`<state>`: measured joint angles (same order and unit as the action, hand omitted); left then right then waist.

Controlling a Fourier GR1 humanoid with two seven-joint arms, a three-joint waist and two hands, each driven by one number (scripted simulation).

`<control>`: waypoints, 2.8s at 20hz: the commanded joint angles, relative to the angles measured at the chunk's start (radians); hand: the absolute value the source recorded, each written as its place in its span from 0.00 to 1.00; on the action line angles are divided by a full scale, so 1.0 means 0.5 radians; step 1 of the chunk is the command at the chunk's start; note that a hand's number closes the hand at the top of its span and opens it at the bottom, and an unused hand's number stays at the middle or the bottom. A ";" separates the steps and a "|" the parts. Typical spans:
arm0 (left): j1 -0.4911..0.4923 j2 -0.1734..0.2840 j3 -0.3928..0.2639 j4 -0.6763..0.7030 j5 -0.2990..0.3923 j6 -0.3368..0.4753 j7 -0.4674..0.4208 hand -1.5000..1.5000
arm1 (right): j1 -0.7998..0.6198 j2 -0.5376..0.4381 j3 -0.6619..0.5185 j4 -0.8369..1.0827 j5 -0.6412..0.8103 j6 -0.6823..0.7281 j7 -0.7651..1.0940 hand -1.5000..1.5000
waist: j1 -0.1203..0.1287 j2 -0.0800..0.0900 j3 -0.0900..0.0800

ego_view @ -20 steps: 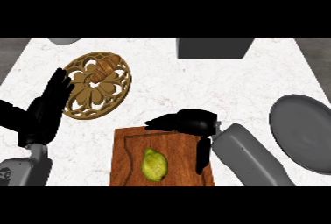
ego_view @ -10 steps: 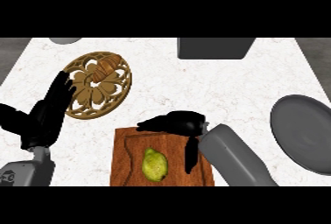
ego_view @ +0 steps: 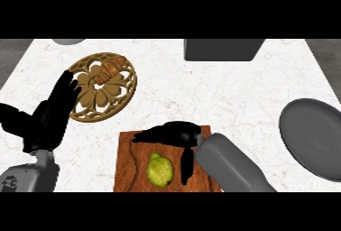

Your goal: Pick the pear from the cutting board and place it in the pan

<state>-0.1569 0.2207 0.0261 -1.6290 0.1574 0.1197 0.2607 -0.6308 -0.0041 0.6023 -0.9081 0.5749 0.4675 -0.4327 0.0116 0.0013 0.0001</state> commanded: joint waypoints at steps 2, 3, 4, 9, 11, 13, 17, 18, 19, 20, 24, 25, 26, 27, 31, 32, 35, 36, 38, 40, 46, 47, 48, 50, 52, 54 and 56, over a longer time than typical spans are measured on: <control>0.035 -0.012 0.056 0.113 0.024 -0.119 -0.127 0.50 | -0.031 0.008 0.120 0.021 -0.204 -0.045 0.098 0.00 | 0.001 0.001 0.000; -0.108 -0.040 0.055 0.175 -0.018 -0.032 -0.057 0.50 | -0.052 0.008 0.220 0.098 -0.280 -0.153 0.058 0.00 | 0.007 0.004 0.000; 0.069 -0.059 0.020 -0.048 -0.059 0.002 -0.001 0.50 | 0.078 0.008 0.049 -0.101 -0.050 0.045 0.055 0.00 | -0.014 -0.004 0.000; -0.126 -0.048 0.094 0.192 -0.030 -0.061 -0.093 0.50 | 0.007 0.008 0.446 0.013 -0.345 -0.183 0.073 1.00 | 0.003 0.002 0.000; -0.054 0.030 0.118 0.115 0.019 -0.155 -0.035 0.50 | 0.008 0.008 0.471 0.083 -0.352 -0.365 -0.102 1.00 | 0.018 0.004 0.001; -0.103 -0.068 0.067 0.221 -0.061 -0.082 -0.108 0.50 | -0.091 0.008 0.384 0.084 -0.366 -0.310 -0.115 1.00 | 0.002 0.003 0.000; 0.002 -0.122 0.020 0.109 -0.119 -0.026 -0.060 0.50 | -0.012 0.008 0.534 0.128 -0.431 -0.465 -0.191 1.00 | 0.004 0.002 0.000; 0.021 -0.107 0.029 -0.048 -0.101 -0.009 0.032 0.50 | -0.134 0.008 0.530 0.140 -0.591 -0.412 -0.112 1.00 | 0.020 0.002 0.001; -0.145 -0.073 0.088 0.111 -0.057 -0.053 0.046 0.50 | 0.003 0.008 0.570 0.107 -0.499 -0.442 -0.156 1.00 | 0.000 0.001 0.000; -0.156 -0.033 0.168 0.181 -0.016 -0.093 -0.019 0.50 | -0.081 0.008 0.587 0.184 -0.576 -0.489 -0.193 1.00 | 0.012 0.005 0.000; -0.058 -0.080 0.104 0.129 -0.075 -0.094 -0.076 0.50 | -0.066 0.008 0.453 0.256 -0.614 -0.509 -0.241 1.00 | 0.003 0.002 0.000; 0.077 -0.039 0.126 -0.006 -0.041 -0.108 -0.036 0.50 | 0.110 -0.054 0.499 0.013 -0.468 -0.615 0.110 1.00 | -0.042 -0.022 -0.001; 0.054 -0.079 0.107 0.036 -0.076 -0.054 -0.044 0.50 | 0.101 -0.144 0.514 0.097 -0.395 -0.710 0.226 1.00 | -0.081 -0.036 -0.003; 0.017 -0.061 0.159 0.087 -0.067 -0.025 -0.014 0.50 | 0.150 -0.254 0.534 0.147 -0.319 -0.806 0.277 1.00 | -0.140 -0.048 -0.006; 0.099 -0.013 0.222 0.073 -0.070 -0.009 -0.007 0.50 | 0.193 -0.655 0.452 0.174 -0.157 -1.044 0.548 1.00 | -0.284 -0.120 -0.017; 0.128 -0.017 0.221 0.090 -0.083 -0.003 -0.023 0.50 | 0.218 -0.709 0.437 0.110 -0.120 -1.131 0.588 1.00 | -0.305 -0.118 -0.017; 0.123 0.007 0.280 0.085 -0.063 0.011 -0.025 0.50 | 0.194 -0.885 0.383 -0.167 0.016 -1.381 0.680 1.00 | -0.359 -0.141 -0.016; 0.173 0.012 0.277 0.077 -0.055 -0.008 -0.016 0.50 | 0.149 -0.944 0.351 -0.258 0.046 -1.407 0.740 1.00 | -0.355 -0.156 -0.019; 0.218 -0.016 0.263 0.077 -0.063 -0.002 -0.038 0.50 | 0.200 -1.021 0.327 -0.440 0.116 -1.547 0.795 1.00 | -0.387 -0.160 -0.018; 0.203 -0.005 0.289 0.106 -0.078 0.023 -0.048 0.50 | 0.149 -1.117 0.221 -0.651 0.117 -1.601 0.868 1.00 | -0.414 -0.153 -0.019; 0.200 0.017 0.297 0.004 -0.025 -0.022 -0.016 0.50 | 0.346 -1.425 0.131 -1.308 0.156 -1.529 1.203 1.00 | -0.361 -0.120 -0.014; 0.243 0.060 0.338 -0.009 -0.013 -0.039 -0.009 0.50 | 0.446 -1.512 0.092 -1.411 0.125 -1.546 1.225 1.00 | -0.358 -0.118 -0.011; 0.204 -0.001 0.279 -0.043 -0.054 0.012 -0.015 0.50 | 0.512 -1.543 0.100 -1.546 0.149 -1.533 1.316 1.00 | -0.331 -0.099 -0.009; 0.277 0.003 0.269 -0.048 -0.035 -0.050 -0.065 0.50 | 0.585 -1.677 -0.043 -1.769 0.058 -1.511 1.438 1.00 | -0.304 -0.091 -0.009; 0.293 -0.029 0.248 -0.029 -0.025 -0.071 -0.108 0.50 | 0.710 -1.809 -0.148 -1.996 0.013 -1.500 1.569 1.00 | -0.271 -0.070 -0.008; 0.184 -0.048 0.202 -0.032 -0.066 -0.014 -0.018 0.50 | 0.896 -1.903 -0.215 -2.203 0.034 -1.530 1.728 1.00 | -0.250 -0.053 -0.004; 0.152 -0.024 0.200 -0.003 0.005 -0.118 -0.026 0.50 | 1.059 -2.027 -0.422 -2.212 -0.040 -1.616 1.693 1.00 | -0.158 -0.026 -0.001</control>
<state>-0.0544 0.2111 0.1448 -1.6408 0.1415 0.0934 0.2388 -0.2261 -0.9176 0.5060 -1.9009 0.5892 -0.3106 0.3531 -0.1135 -0.0302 -0.0028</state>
